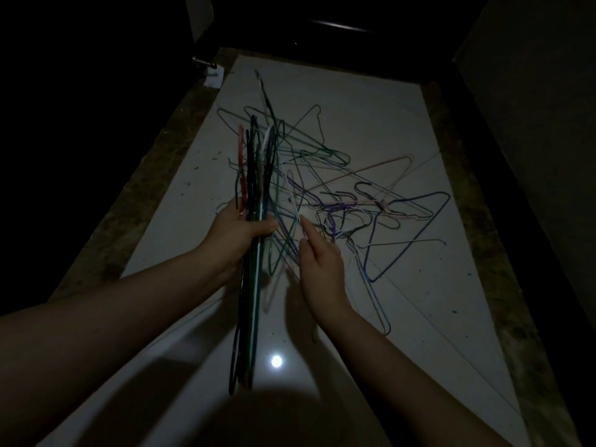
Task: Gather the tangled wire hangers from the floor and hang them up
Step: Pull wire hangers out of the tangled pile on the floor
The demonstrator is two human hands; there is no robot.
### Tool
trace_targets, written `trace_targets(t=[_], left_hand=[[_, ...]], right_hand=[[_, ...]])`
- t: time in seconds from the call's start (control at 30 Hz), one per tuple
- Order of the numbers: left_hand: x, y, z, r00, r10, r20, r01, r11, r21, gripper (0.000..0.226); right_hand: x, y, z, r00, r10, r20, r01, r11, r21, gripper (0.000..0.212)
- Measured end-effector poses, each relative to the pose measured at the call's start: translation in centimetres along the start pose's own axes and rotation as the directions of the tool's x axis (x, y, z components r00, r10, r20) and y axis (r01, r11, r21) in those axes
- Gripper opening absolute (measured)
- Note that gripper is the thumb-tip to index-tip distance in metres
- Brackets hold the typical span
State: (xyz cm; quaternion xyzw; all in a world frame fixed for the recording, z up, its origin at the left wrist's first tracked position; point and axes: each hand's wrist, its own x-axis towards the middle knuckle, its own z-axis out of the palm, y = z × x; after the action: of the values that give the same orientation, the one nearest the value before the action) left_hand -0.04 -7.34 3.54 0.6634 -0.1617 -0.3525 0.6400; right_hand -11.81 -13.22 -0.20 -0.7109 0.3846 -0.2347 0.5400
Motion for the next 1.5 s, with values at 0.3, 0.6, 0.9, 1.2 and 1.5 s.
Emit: trace_targets(t=[0.3, 0.6, 0.9, 1.2, 1.5], left_hand=[[0.0, -0.3, -0.6, 0.999, -0.047, 0.009, 0.047, 0.999, -0.016, 0.035], [-0.2, -0.4, -0.6, 0.999, -0.035, 0.006, 0.035, 0.999, -0.011, 0.034], [0.1, -0.4, -0.6, 1.0, 0.003, -0.014, -0.003, 1.0, -0.012, 0.043], [0.0, -0.5, -0.6, 1.0, 0.009, 0.007, -0.008, 0.999, -0.036, 0.038], [-0.1, -0.6, -0.2, 0.998, 0.029, 0.055, -0.027, 0.999, -0.032, 0.04]], right_hand=[[0.3, -0.3, 0.2, 0.999, 0.05, -0.016, -0.049, 0.994, 0.094, 0.04], [-0.2, -1.3, -0.1, 0.995, 0.098, -0.001, -0.096, 0.983, 0.159, 0.039], [0.5, -1.5, -0.5, 0.998, 0.058, -0.029, -0.057, 0.998, 0.021, 0.039], [-0.6, -1.9, -1.0, 0.999, 0.031, -0.025, -0.028, 0.994, 0.107, 0.038], [0.4, -1.2, -0.9, 0.996, 0.082, -0.032, -0.079, 0.993, 0.093, 0.04]])
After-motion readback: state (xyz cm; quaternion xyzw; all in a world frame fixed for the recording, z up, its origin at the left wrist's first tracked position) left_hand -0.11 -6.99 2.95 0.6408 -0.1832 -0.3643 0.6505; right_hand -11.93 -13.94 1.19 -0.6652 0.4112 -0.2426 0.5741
